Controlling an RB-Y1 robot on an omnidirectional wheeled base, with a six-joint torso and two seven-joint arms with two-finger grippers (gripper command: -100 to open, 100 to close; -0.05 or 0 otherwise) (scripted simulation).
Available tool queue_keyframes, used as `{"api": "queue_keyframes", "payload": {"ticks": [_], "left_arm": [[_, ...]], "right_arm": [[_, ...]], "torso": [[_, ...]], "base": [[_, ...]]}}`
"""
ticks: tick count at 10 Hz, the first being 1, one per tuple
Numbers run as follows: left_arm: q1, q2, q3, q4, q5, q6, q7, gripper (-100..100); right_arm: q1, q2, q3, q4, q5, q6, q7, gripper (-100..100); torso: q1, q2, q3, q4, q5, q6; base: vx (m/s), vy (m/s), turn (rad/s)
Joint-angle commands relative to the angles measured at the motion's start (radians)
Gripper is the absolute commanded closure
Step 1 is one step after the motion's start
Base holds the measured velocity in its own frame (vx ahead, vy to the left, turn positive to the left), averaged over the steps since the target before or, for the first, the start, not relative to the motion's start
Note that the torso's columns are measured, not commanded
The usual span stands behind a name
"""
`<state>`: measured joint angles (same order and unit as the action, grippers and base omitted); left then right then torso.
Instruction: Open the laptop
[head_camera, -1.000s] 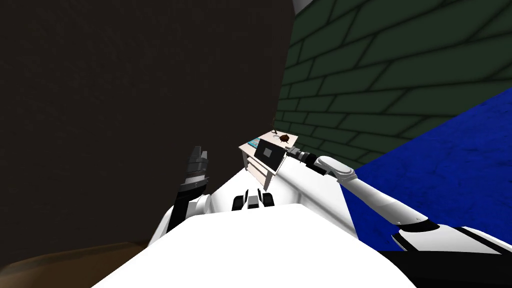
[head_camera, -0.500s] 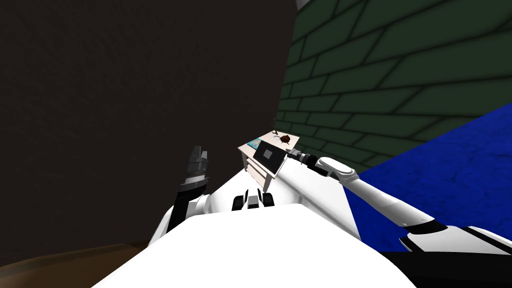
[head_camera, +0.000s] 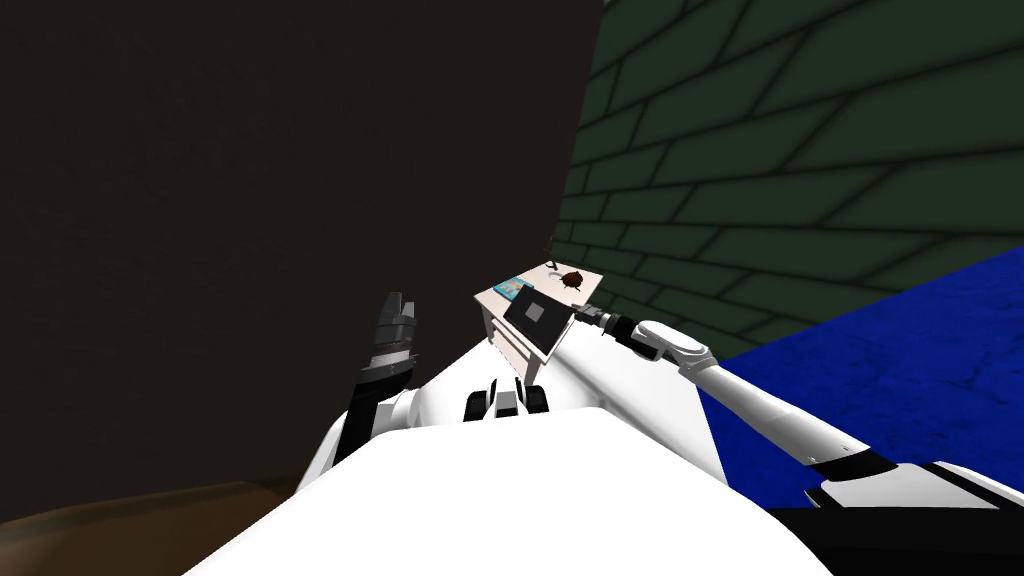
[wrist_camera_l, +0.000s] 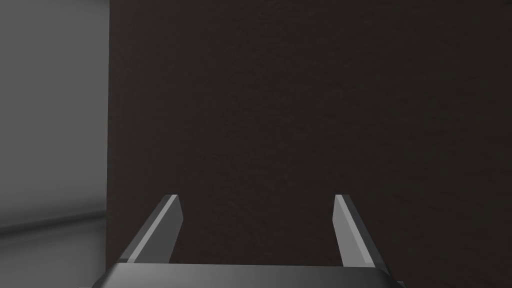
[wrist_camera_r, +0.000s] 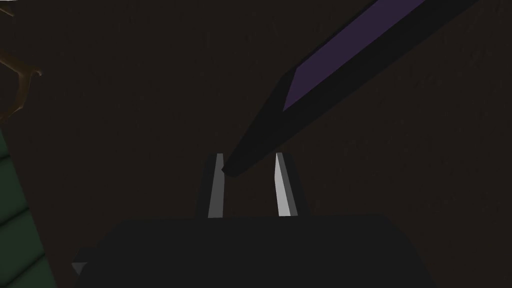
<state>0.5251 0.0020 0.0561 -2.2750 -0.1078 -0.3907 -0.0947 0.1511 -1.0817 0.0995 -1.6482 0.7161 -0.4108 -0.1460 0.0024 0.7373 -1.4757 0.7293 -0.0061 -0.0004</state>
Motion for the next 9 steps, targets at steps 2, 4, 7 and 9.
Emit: {"api": "queue_keyframes", "payload": {"ticks": [2,4,7,9], "left_arm": [[0.000,0.000,0.000,0.000,0.000,0.000,0.000,0],[0.000,0.000,0.000,0.000,0.000,0.000,0.000,0],[0.000,0.000,0.000,0.000,0.000,0.000,0.000,0],[0.000,0.000,0.000,0.000,0.000,0.000,0.000,0]], "right_arm": [[0.014,0.013,0.054,0.024,-0.033,-0.024,-0.054,100],[0.014,0.013,0.054,0.024,-0.033,-0.024,-0.054,100],[0.017,-0.064,0.026,-0.018,-0.047,-0.030,-0.116,-100],[0.017,-0.107,0.014,-0.044,-0.055,-0.033,-0.154,-100]], "torso": [[0.002,0.003,0.002,0.005,0.004,-0.001],[-0.001,0.002,0.000,0.007,0.005,-0.001],[0.000,0.000,-0.001,0.008,0.007,0.000],[-0.003,0.001,0.000,0.009,0.006,0.000]], "base": [[-0.008,-0.013,0.038],[-0.008,-0.014,0.041],[0.016,0.022,-0.080],[0.012,0.022,-0.061]]}}
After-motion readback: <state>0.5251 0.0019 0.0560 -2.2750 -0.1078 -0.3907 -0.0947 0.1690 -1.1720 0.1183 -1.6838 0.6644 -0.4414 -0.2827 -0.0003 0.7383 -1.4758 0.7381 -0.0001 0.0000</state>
